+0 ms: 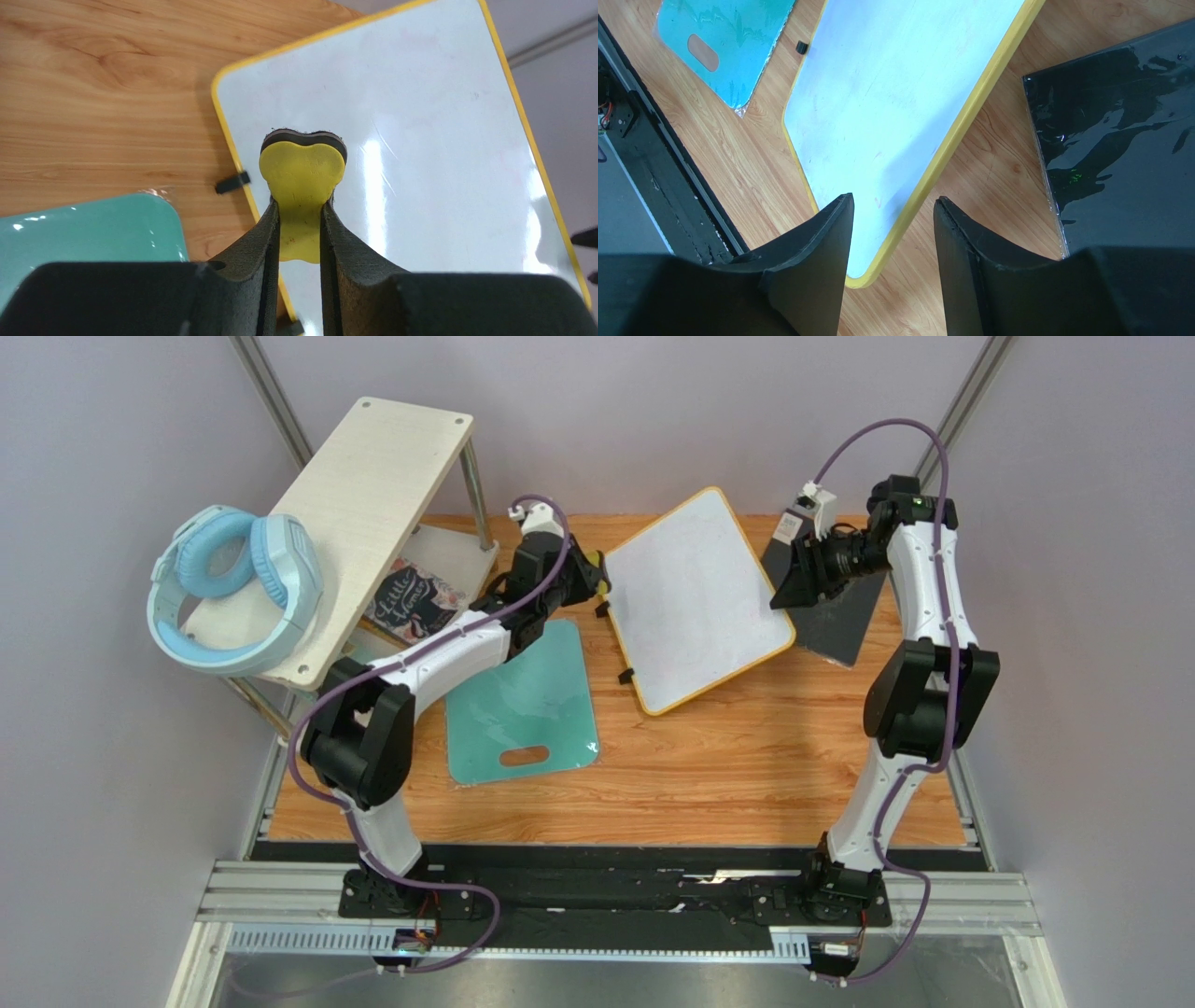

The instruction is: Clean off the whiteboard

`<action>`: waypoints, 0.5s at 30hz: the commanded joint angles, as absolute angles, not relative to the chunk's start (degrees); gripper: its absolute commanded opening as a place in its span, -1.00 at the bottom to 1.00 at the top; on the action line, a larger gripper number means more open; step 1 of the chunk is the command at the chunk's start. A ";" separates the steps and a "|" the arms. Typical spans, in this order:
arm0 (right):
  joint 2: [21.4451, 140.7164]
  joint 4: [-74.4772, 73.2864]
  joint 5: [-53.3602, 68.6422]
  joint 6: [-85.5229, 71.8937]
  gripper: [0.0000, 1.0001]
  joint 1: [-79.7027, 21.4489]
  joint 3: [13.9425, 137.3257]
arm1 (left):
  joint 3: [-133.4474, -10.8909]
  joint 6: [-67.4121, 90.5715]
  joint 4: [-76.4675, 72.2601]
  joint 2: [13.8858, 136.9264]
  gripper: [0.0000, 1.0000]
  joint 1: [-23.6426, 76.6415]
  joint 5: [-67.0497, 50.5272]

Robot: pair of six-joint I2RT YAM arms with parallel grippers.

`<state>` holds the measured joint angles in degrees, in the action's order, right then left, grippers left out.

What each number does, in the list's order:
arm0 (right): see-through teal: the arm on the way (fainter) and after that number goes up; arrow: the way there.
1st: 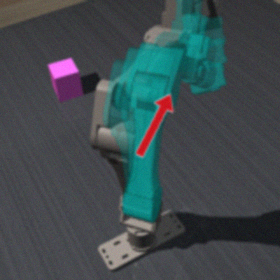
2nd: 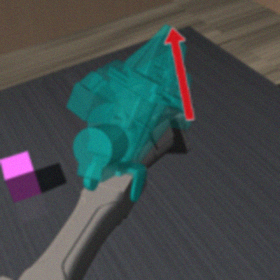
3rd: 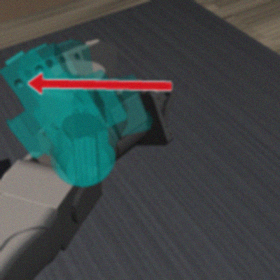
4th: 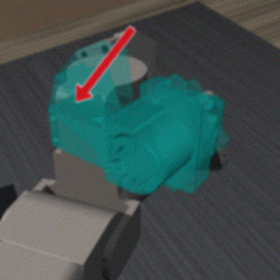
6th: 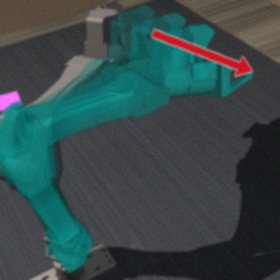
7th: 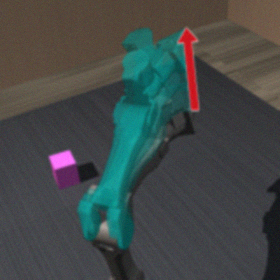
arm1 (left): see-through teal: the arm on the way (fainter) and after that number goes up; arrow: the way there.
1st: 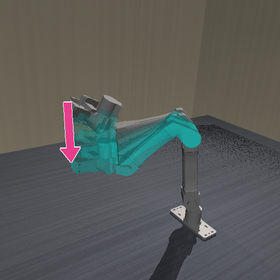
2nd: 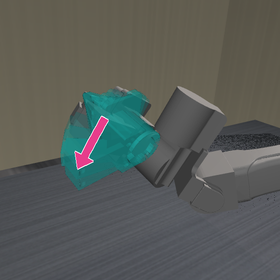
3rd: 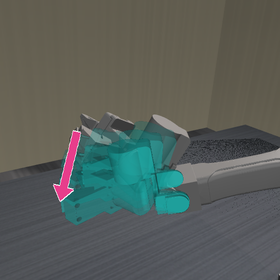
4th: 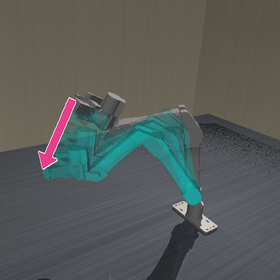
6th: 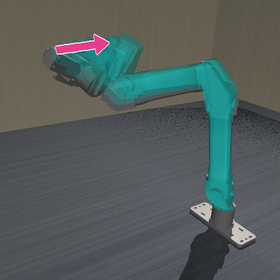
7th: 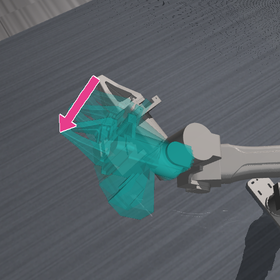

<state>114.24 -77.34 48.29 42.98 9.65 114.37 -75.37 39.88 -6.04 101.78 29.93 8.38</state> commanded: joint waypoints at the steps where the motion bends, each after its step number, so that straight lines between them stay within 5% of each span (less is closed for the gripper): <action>1: 113.73 -84.46 48.43 42.89 0.00 9.14 115.58 | -74.71 34.28 -4.40 97.30 -1.00 34.09 9.67; 15: 114.35 -80.34 46.67 40.70 0.06 9.23 113.99 | -74.43 29.45 3.59 93.17 -1.00 35.77 11.07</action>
<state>114.24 -77.34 47.97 42.48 9.47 114.19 -73.14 33.06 -0.78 97.49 35.20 9.37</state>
